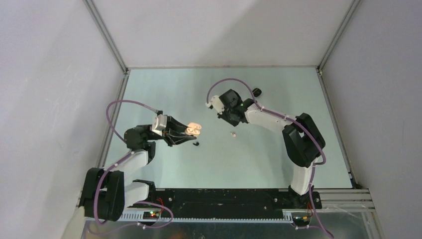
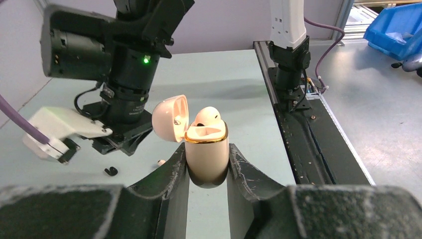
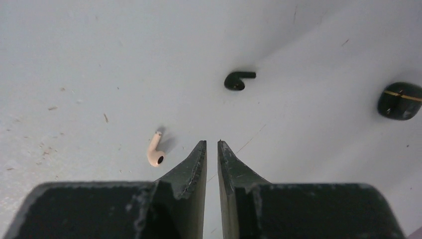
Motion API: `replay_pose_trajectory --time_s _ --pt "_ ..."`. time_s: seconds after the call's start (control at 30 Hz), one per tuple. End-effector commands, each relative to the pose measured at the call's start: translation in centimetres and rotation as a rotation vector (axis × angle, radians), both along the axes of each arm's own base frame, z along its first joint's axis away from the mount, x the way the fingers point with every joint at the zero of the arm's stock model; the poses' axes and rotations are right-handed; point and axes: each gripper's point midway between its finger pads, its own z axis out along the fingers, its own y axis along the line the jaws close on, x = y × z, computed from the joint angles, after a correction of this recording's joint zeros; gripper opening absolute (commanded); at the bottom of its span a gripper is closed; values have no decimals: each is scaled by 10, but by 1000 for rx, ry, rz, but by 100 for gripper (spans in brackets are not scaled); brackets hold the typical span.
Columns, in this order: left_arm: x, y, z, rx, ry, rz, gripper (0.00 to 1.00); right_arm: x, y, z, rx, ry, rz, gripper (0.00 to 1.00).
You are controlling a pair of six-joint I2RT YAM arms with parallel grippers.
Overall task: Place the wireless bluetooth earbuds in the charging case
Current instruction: Move the earbud to the center of the board.
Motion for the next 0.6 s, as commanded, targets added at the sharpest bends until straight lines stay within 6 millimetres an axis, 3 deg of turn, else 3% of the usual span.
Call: replay_pose_trajectory --time_s 0.0,0.17,0.33,0.57 --pt "-1 -1 9 0 -68 -15 0 2 18 36 97 -30 26 18" --pt "-1 0 9 1 -69 -15 0 -8 17 22 80 24 0 18" --pt "-2 0 10 0 -74 -14 0 -35 9 -1 134 242 -41 21" --pt "-2 0 10 -1 -72 -13 0 -31 -13 -8 310 496 -209 30"
